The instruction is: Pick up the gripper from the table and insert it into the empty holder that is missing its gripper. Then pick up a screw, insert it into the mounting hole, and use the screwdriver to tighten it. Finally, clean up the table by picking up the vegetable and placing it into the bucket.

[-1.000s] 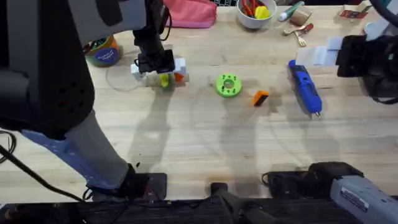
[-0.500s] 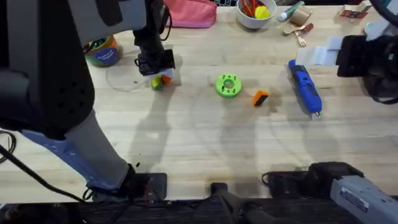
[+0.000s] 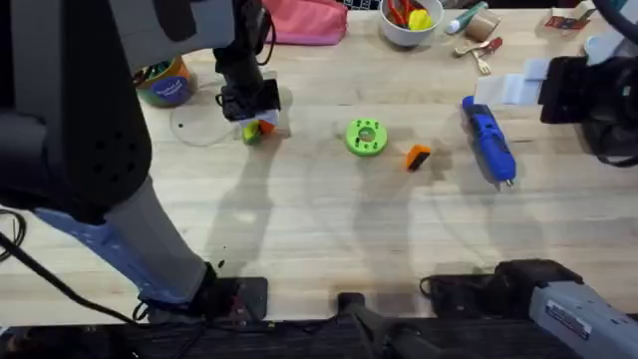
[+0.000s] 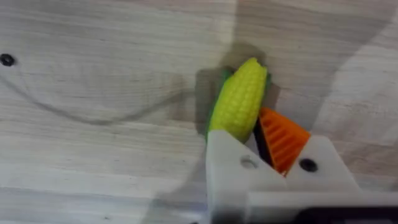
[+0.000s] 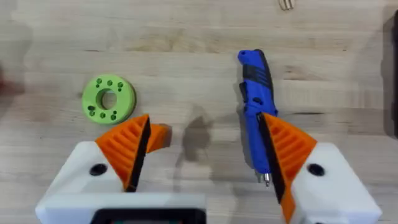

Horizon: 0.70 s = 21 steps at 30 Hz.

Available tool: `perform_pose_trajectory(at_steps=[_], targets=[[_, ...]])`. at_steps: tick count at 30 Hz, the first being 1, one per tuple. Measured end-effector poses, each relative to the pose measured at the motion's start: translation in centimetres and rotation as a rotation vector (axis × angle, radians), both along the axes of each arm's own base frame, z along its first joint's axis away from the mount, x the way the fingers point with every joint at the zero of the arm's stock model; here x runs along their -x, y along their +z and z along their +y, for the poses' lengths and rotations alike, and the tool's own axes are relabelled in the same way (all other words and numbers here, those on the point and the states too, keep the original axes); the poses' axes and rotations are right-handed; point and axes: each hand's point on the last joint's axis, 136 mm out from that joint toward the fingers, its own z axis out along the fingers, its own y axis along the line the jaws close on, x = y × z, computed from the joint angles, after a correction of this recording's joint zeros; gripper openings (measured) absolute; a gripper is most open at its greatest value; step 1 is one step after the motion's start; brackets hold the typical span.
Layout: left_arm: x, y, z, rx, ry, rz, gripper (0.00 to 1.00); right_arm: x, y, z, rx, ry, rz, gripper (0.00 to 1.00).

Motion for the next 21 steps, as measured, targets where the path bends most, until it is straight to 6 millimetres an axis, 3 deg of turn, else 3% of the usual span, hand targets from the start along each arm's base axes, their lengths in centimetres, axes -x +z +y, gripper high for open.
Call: perform_pose_trajectory(at_steps=[8,11,13,17,21], targets=[[0.1,0.2,0.0,-0.001,0.000,0.005,0.005,0.0,0.0,0.0,0.000,0.000,0.000,0.994],[-0.3,1.2,-0.1,0.004,0.000,-0.018,0.005,0.0,0.0,0.0,0.000,0.000,0.000,0.994],[-0.8,2.7,-0.2,0.012,-0.002,-0.058,0.005,0.0,0.0,0.0,0.000,0.000,0.000,0.994],[-1.7,7.8,-0.3,0.036,-0.020,-0.188,0.005,0.0,0.0,0.0,0.000,0.000,0.000,0.994],[-1.3,12.3,-0.3,0.054,-0.042,-0.296,0.005,0.0,0.0,0.0,0.000,0.000,0.000,0.994]])
